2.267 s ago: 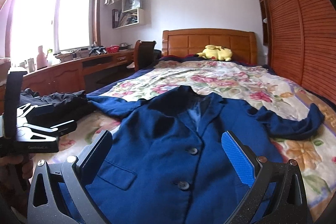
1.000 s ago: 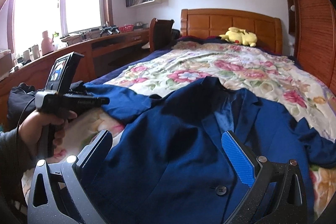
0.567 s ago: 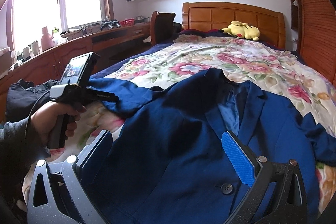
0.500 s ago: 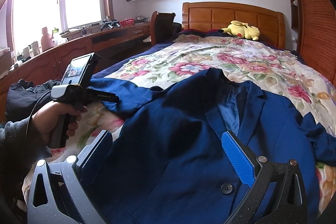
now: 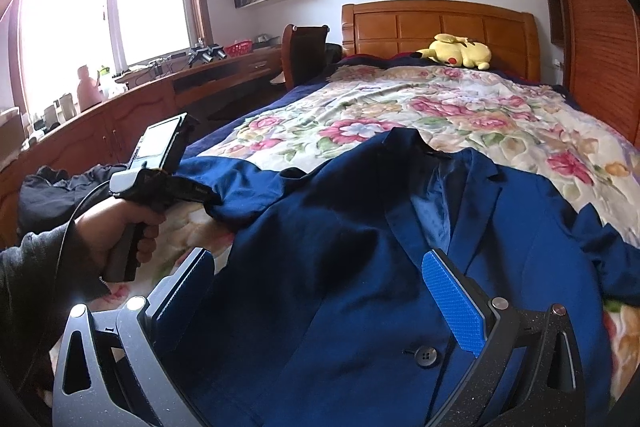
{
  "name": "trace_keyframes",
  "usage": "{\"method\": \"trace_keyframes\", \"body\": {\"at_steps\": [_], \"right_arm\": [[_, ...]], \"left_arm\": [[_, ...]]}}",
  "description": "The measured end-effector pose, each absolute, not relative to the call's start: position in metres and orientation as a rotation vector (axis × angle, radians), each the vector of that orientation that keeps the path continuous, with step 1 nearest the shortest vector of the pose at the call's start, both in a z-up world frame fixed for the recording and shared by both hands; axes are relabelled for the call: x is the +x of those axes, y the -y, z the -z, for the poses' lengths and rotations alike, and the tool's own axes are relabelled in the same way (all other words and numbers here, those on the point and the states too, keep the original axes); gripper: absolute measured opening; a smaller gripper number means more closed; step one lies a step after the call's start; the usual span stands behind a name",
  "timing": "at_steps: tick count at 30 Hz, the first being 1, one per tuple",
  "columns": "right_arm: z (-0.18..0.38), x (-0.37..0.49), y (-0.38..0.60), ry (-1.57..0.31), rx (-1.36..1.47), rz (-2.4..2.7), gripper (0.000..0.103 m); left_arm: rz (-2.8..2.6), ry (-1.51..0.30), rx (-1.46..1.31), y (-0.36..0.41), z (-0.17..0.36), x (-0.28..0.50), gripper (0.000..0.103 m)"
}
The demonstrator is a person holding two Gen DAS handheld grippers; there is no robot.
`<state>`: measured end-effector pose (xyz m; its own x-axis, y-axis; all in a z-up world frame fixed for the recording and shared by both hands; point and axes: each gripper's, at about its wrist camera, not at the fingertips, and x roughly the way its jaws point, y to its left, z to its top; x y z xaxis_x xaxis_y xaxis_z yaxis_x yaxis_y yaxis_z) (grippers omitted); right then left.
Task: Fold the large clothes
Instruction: 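Reach the left gripper to the jacket sleeve nearest it and close, then lift the sleeve with the left gripper and fold it across the jacket front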
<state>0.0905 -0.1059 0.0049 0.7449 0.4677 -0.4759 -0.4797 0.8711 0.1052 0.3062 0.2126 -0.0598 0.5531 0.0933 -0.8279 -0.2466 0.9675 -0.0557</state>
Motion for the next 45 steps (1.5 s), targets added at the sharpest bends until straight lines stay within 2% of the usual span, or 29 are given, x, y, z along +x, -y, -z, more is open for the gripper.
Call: {"method": "trace_keyframes", "body": {"at_steps": [13, 18, 24, 25, 27, 28, 29, 31, 33, 35, 45], "right_arm": [[-0.018, 0.090, 0.146, -0.464, 0.070, -0.436, 0.103], [-0.021, 0.087, 0.153, -0.459, 0.095, -0.423, 0.103], [-0.020, 0.081, 0.143, -0.460, 0.068, -0.416, 0.103], [-0.021, 0.080, 0.142, -0.461, 0.066, -0.419, 0.103], [-0.023, 0.080, 0.141, -0.462, 0.060, -0.422, 0.103], [-0.022, 0.081, 0.139, -0.464, 0.056, -0.423, 0.103], [-0.022, 0.082, 0.138, -0.465, 0.053, -0.425, 0.103], [-0.023, 0.083, 0.138, -0.466, 0.046, -0.429, 0.103], [-0.026, 0.085, 0.140, -0.470, 0.044, -0.438, 0.103], [-0.028, 0.087, 0.142, -0.473, 0.042, -0.451, 0.103], [-0.021, 0.084, 0.122, -0.505, -0.062, -0.493, 0.103]], "left_arm": [[0.078, -0.736, -0.003, -0.102, -0.034, 0.258, 0.001], [0.183, -0.713, 0.062, -0.063, -0.040, 0.229, 0.001], [0.184, -0.732, 0.143, -0.053, -0.026, 0.206, 0.004], [0.199, -0.745, 0.137, -0.056, -0.023, 0.202, 0.007], [0.220, -0.759, 0.111, -0.065, -0.020, 0.194, 0.025], [0.219, -0.758, 0.106, -0.066, -0.020, 0.191, 0.029], [0.218, -0.750, 0.101, -0.072, -0.021, 0.185, 0.040], [0.224, -0.733, 0.112, -0.079, -0.023, 0.176, 0.046], [0.202, -0.728, 0.133, -0.088, -0.022, 0.172, 0.067], [0.180, -0.732, 0.122, -0.098, -0.018, 0.173, 0.077], [0.010, -0.798, 0.146, -0.143, 0.031, 0.217, 0.077]]}}
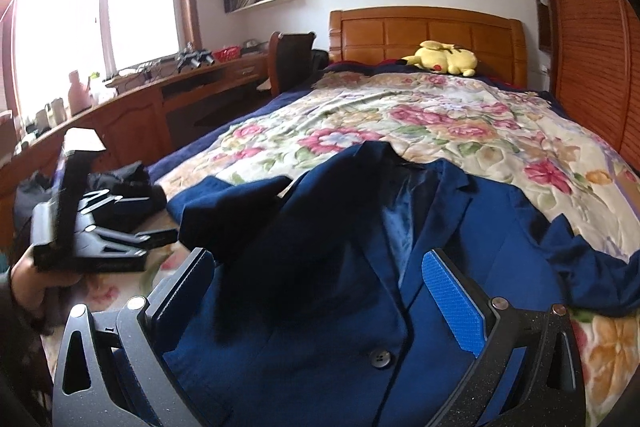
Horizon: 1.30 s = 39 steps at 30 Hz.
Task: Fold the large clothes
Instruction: 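Lift the sleeve with the left gripper and fold it across the jacket front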
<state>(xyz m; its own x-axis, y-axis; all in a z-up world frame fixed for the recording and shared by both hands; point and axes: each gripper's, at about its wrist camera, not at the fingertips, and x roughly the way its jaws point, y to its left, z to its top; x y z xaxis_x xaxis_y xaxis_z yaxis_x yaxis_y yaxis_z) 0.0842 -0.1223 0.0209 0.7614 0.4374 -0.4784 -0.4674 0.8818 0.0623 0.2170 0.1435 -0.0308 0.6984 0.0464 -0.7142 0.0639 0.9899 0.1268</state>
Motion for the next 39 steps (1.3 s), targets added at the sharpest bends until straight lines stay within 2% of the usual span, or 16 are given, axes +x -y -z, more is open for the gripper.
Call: {"method": "trace_keyframes", "body": {"at_steps": [8, 10, 11, 12, 14, 21, 29, 34, 39], "right_arm": [[-0.012, 0.092, 0.109, -0.562, -0.121, -0.512, 0.103], [-0.012, 0.092, 0.108, -0.570, -0.127, -0.513, 0.103], [-0.012, 0.093, 0.109, -0.573, -0.129, -0.513, 0.103], [-0.014, 0.094, 0.109, -0.575, -0.129, -0.513, 0.103], [-0.015, 0.093, 0.110, -0.575, -0.129, -0.512, 0.103], [-0.019, 0.081, 0.116, -0.561, -0.138, -0.501, 0.103], [-0.038, 0.052, 0.161, -0.511, -0.113, -0.436, 0.103], [-0.045, 0.035, 0.187, -0.495, -0.084, -0.391, 0.103], [-0.046, 0.022, 0.201, -0.489, -0.094, -0.354, 0.103]], "left_arm": [[0.001, -0.837, 0.130, -0.148, 0.055, 0.249, 0.077], [-0.002, -0.838, 0.128, -0.150, 0.056, 0.254, 0.064], [0.002, -0.844, 0.122, -0.150, 0.058, 0.257, 0.050], [0.013, -0.853, 0.108, -0.152, 0.059, 0.259, 0.027], [0.044, -0.856, 0.069, -0.156, 0.057, 0.261, 0.004], [0.017, -0.718, 0.078, -0.142, -0.002, 0.240, 0.003], [0.122, -0.618, 0.143, -0.070, -0.066, 0.213, 0.003], [0.188, -0.626, 0.180, -0.026, -0.067, 0.206, 0.003], [0.235, -0.673, 0.176, 0.004, -0.044, 0.197, 0.003]]}}
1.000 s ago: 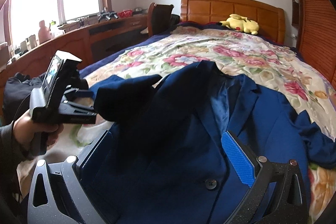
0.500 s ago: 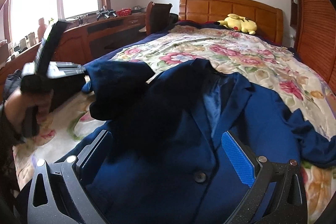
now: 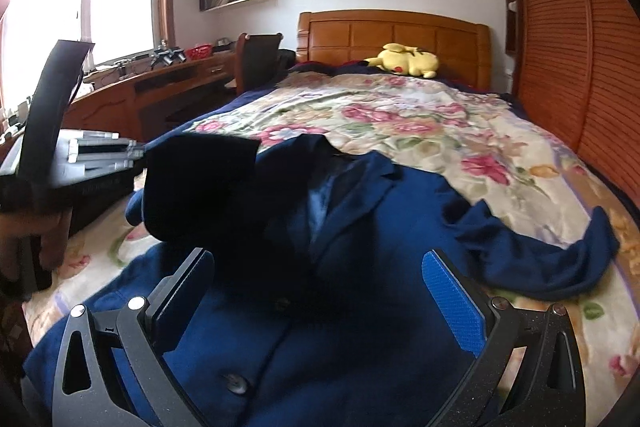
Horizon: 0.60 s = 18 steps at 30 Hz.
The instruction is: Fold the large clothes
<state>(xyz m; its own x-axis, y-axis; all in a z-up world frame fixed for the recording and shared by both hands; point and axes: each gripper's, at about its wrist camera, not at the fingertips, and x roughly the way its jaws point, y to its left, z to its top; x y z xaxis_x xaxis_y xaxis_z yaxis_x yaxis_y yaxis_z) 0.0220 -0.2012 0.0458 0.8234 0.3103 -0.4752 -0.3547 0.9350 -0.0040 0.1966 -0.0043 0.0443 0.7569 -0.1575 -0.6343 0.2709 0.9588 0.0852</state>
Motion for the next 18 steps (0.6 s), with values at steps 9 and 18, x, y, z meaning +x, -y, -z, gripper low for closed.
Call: {"method": "trace_keyframes", "body": {"at_steps": [9, 18], "right_arm": [[-0.043, 0.026, 0.204, -0.521, -0.077, -0.341, 0.103], [-0.043, 0.039, 0.193, -0.530, -0.083, -0.365, 0.103]], "left_arm": [[0.222, -0.712, 0.171, 0.012, -0.008, 0.167, 0.028], [0.241, -0.675, 0.124, -0.004, 0.002, 0.132, 0.078]]}}
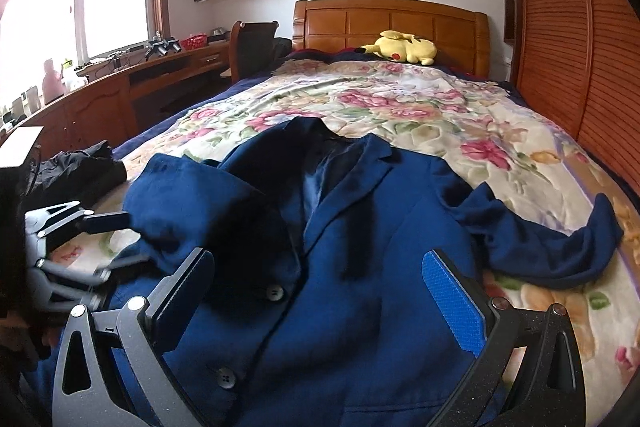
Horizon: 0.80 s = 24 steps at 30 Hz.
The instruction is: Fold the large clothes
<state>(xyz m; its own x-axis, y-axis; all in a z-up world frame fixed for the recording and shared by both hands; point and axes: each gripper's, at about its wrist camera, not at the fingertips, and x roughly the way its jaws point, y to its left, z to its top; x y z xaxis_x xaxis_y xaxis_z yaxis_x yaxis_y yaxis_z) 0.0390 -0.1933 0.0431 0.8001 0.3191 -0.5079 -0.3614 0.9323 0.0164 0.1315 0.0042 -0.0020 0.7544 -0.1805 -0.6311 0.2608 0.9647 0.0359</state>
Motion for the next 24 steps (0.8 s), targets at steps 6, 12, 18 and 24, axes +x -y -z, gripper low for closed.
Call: {"method": "trace_keyframes", "body": {"at_steps": [6, 12, 18, 24], "right_arm": [[-0.039, 0.048, 0.175, -0.533, -0.084, -0.412, 0.103], [-0.032, 0.057, 0.156, -0.521, -0.105, -0.472, 0.100], [-0.020, 0.072, 0.120, -0.548, -0.143, -0.547, 0.091], [0.002, 0.091, 0.086, -0.604, -0.194, -0.623, 0.088]], "left_arm": [[0.187, -0.609, 0.086, -0.027, -0.003, 0.111, 0.078], [0.162, -0.580, 0.062, -0.057, 0.002, 0.100, 0.078], [0.152, -0.576, 0.032, -0.085, 0.007, 0.094, 0.078], [0.117, -0.569, 0.047, -0.102, 0.012, 0.090, 0.078]]}}
